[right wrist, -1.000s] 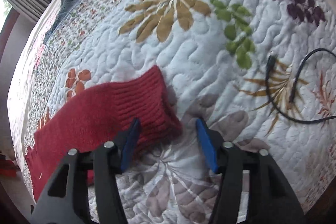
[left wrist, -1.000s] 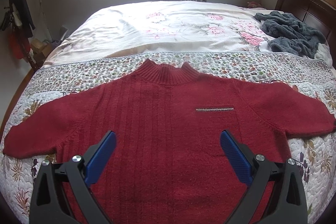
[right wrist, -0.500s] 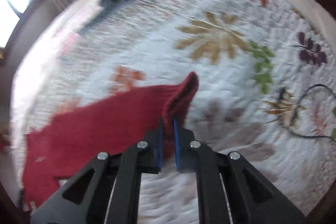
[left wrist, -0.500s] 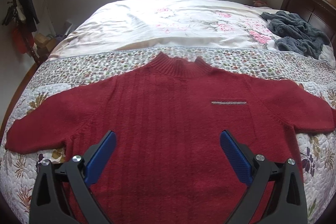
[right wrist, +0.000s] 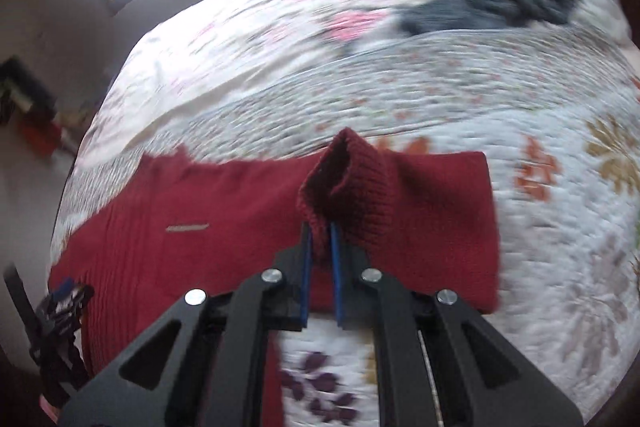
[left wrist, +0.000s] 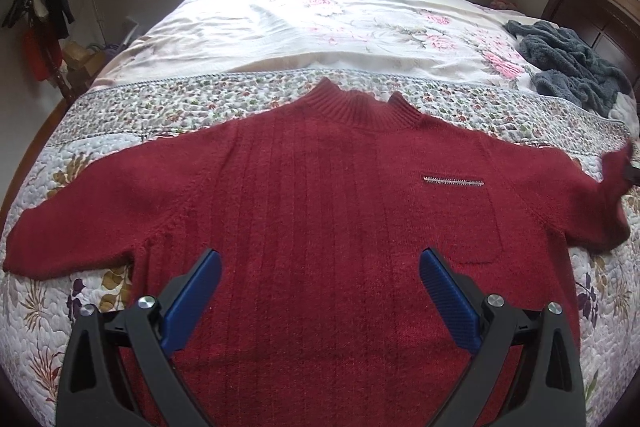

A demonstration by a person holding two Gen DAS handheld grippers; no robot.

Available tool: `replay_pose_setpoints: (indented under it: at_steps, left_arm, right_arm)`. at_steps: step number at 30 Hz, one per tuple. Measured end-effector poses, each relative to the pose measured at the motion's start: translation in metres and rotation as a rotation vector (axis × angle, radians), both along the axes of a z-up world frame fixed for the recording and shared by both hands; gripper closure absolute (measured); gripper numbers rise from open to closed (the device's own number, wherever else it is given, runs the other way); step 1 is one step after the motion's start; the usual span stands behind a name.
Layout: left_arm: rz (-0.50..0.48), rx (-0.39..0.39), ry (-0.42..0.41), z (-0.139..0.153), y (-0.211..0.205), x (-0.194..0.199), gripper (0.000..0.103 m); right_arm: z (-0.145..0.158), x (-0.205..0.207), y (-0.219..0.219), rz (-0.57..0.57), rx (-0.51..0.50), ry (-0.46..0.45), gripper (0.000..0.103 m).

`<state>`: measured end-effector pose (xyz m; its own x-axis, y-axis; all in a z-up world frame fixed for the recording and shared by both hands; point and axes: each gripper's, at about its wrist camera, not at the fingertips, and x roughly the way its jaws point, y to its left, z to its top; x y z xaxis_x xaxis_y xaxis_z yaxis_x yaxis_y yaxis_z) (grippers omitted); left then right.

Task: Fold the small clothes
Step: 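Fold the held sleeve across the sweater front with the right tool, release, then grasp the cuff of the other sleeve with the left tool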

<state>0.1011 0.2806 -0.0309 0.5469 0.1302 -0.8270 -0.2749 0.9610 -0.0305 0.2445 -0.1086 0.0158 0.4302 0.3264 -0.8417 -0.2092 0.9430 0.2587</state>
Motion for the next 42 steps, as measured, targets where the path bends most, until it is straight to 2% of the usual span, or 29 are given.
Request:
replay_pose_setpoints:
  at_steps: [8, 14, 16, 18, 20, 23, 28, 31, 32, 37, 42]
  left_arm:
    - [-0.003, -0.009, -0.008, 0.003, 0.007, 0.000, 0.004]
    - [-0.003, -0.031, -0.002, 0.003, 0.009, 0.002, 0.004]
    - [-0.009, -0.054, 0.001, 0.002, 0.008, 0.006, 0.004]
    - [-0.022, -0.084, 0.005, 0.003, 0.004, 0.011, 0.004]
    - [-0.042, -0.129, 0.010, 0.004, -0.003, 0.019, 0.004]
    - [-0.108, -0.216, 0.033, 0.003, -0.022, 0.035, 0.004]
    - [-0.211, -0.536, 0.144, -0.021, -0.065, 0.079, 0.005]
    - [-0.239, -0.622, 0.196, -0.038, -0.092, 0.102, 0.005]
    - [-0.254, -0.675, 0.227, -0.048, -0.104, 0.114, 0.005]
    - [-0.228, -0.780, 0.297, -0.083, -0.136, 0.146, 0.010]
    - [-0.215, -0.815, 0.287, -0.091, -0.149, 0.161, 0.011]
  right_arm:
    - [-0.037, -0.005, 0.075, 0.098, -0.059, 0.043, 0.096]
    - [-0.068, -0.003, 0.094, 0.109, -0.074, 0.105, 0.095]
    - [-0.073, -0.005, 0.097, 0.134, -0.049, 0.132, 0.090]
    - [-0.074, -0.009, 0.095, 0.164, 0.038, 0.168, 0.087]
    - [-0.071, -0.017, 0.086, 0.188, 0.140, 0.194, 0.087]
    - [-0.062, -0.031, 0.056, 0.135, 0.159, 0.167, 0.087]
    - [-0.060, -0.055, -0.007, 0.028, 0.204, 0.150, 0.087]
    - [-0.065, -0.069, -0.033, -0.008, 0.194, 0.150, 0.087]
    - [-0.067, -0.074, -0.040, -0.017, 0.188, 0.147, 0.087]
    - [-0.075, -0.091, -0.065, -0.052, 0.199, 0.136, 0.087]
    - [-0.077, -0.099, -0.069, -0.052, 0.158, 0.108, 0.085]
